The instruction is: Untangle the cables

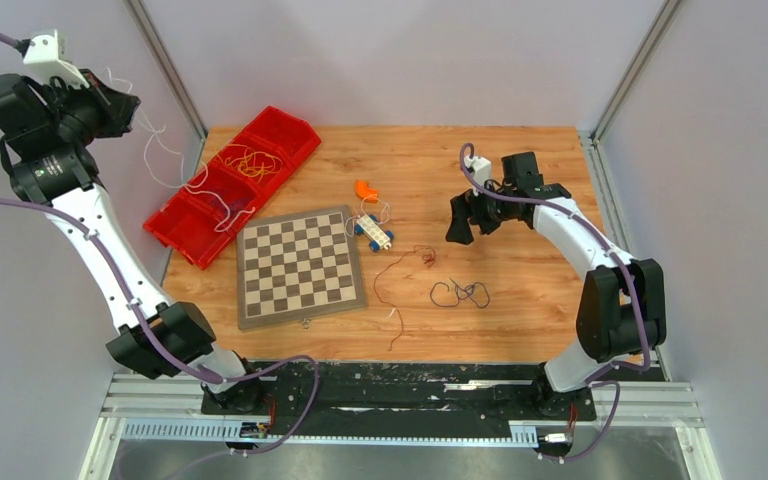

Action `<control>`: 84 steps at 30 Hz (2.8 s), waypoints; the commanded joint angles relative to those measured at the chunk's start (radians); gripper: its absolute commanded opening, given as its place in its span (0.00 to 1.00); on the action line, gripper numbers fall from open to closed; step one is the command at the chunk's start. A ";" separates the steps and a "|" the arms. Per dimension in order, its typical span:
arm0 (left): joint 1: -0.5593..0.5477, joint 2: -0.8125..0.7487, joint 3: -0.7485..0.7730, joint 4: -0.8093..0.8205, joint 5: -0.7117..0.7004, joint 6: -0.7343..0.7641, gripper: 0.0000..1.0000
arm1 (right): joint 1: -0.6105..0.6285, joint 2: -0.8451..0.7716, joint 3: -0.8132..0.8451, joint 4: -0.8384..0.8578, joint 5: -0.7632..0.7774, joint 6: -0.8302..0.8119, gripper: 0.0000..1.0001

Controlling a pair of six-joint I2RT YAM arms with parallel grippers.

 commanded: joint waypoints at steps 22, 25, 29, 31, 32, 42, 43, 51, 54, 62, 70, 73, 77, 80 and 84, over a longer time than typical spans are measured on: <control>0.022 -0.088 0.000 0.069 -0.291 0.317 0.00 | 0.002 0.013 0.022 -0.044 -0.060 -0.010 0.89; 0.022 -0.088 -0.003 0.074 -0.330 0.339 0.00 | 0.002 0.022 0.028 -0.049 -0.061 -0.008 0.89; 0.022 -0.094 -0.056 0.106 -0.387 0.407 0.00 | 0.002 0.029 0.032 -0.052 -0.058 -0.011 0.89; 0.023 -0.094 -0.090 0.119 -0.397 0.437 0.00 | 0.002 0.034 0.034 -0.055 -0.058 -0.012 0.89; 0.023 -0.093 -0.102 0.128 -0.394 0.456 0.00 | 0.001 0.039 0.035 -0.057 -0.058 -0.012 0.89; 0.022 -0.115 -0.385 0.209 -0.263 0.508 0.00 | 0.002 0.052 0.038 -0.073 -0.053 -0.014 0.89; 0.022 -0.113 -0.398 0.202 -0.261 0.502 0.00 | 0.001 0.053 0.037 -0.074 -0.052 -0.014 0.89; 0.006 -0.119 -0.619 0.234 -0.201 0.511 0.00 | 0.002 0.067 0.037 -0.081 -0.064 -0.006 0.89; -0.001 -0.096 -0.666 0.271 -0.223 0.513 0.00 | 0.002 0.066 0.035 -0.089 -0.061 -0.011 0.89; -0.002 0.024 -0.631 0.384 -0.286 0.512 0.00 | 0.002 0.078 0.037 -0.110 -0.056 -0.013 0.89; -0.001 -0.004 -0.655 0.641 -0.362 0.556 0.00 | 0.001 0.106 0.079 -0.144 -0.055 -0.011 0.89; -0.002 -0.027 -0.704 0.700 -0.362 0.581 0.00 | 0.002 0.118 0.089 -0.154 -0.056 -0.009 0.88; -0.001 -0.027 -0.755 0.670 -0.299 0.607 0.00 | 0.001 0.134 0.098 -0.165 -0.061 -0.004 0.88; -0.003 -0.025 -0.805 0.631 -0.239 0.605 0.00 | 0.002 0.137 0.099 -0.170 -0.059 -0.004 0.88; -0.002 -0.012 -0.856 0.593 -0.191 0.584 0.00 | 0.001 0.134 0.095 -0.178 -0.051 -0.016 0.88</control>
